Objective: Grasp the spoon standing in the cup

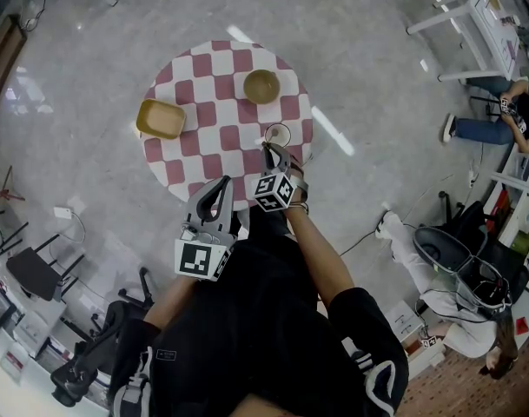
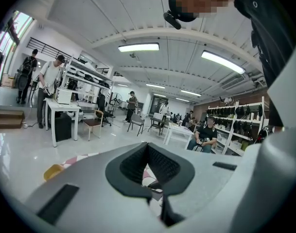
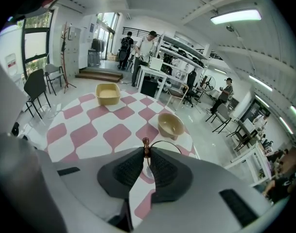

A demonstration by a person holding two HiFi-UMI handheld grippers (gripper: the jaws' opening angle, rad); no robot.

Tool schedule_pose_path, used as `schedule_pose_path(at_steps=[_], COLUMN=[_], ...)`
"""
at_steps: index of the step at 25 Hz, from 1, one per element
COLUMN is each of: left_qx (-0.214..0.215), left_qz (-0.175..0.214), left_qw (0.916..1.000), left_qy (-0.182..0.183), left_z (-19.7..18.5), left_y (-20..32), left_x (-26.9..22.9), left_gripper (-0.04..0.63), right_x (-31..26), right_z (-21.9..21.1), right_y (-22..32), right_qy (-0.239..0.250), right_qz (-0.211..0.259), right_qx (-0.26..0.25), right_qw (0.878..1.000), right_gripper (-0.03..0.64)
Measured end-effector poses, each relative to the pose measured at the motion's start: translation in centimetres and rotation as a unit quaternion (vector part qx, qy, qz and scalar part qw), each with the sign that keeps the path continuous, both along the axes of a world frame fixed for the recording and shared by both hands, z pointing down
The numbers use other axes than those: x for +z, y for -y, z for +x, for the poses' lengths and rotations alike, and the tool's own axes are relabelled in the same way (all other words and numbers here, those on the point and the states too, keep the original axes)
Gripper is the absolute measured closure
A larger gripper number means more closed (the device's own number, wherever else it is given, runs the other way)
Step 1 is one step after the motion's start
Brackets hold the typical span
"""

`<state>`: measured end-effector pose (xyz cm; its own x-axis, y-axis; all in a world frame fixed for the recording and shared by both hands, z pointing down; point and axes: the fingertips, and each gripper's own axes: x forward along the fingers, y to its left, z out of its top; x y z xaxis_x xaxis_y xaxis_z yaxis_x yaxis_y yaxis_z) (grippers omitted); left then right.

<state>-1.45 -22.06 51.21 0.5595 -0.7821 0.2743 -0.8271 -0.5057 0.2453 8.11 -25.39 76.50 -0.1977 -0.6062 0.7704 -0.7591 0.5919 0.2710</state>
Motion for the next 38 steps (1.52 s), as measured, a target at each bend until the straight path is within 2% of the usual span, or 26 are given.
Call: schedule_pose_path(at_steps=[11, 19, 25, 30, 34, 38], left_qx=[0.0, 0.018, 0.04, 0.053, 0.069, 0.068], left_qz=[0.03, 0.06, 0.078, 0.078, 0.078, 0.075], left_qw=[0.9995, 0.9978, 0.9956, 0.9939, 0.9925, 0.9924], left_qy=[-0.007, -0.021, -0.031, -0.057, -0.064, -0.07], left_z=[-1.8, -3.3, -4.2, -4.5, -4.1, -3.5], left_y=[-2.3, -5.0, -7.5, -9.1, -10.9, -12.0], left_x=[-1.7, -3.7, -4.4, -5.3, -5.8, -6.2], left_gripper=[0.588, 0.588, 0.588, 0.588, 0.588, 0.587], right_x=[-2.6, -9.0, -14.0, -16.4, -18.6, -19.8], right_z=[0.0, 0.4, 0.4, 0.2, -0.1, 0.1], right_y=[-0.8, -2.5, -6.4, -10.6, -13.3, -15.7], right_qy=[0.005, 0.021, 0.063, 0.13, 0.163, 0.193], right_qz=[0.04, 0.106, 0.141, 0.132, 0.139, 0.134], right_qx=[0.012, 0.062, 0.118, 0.173, 0.193, 0.202], right_qw=[0.999, 0.992, 0.981, 0.967, 0.958, 0.951], right_gripper=[0.561, 0.561, 0.561, 0.561, 0.561, 0.561])
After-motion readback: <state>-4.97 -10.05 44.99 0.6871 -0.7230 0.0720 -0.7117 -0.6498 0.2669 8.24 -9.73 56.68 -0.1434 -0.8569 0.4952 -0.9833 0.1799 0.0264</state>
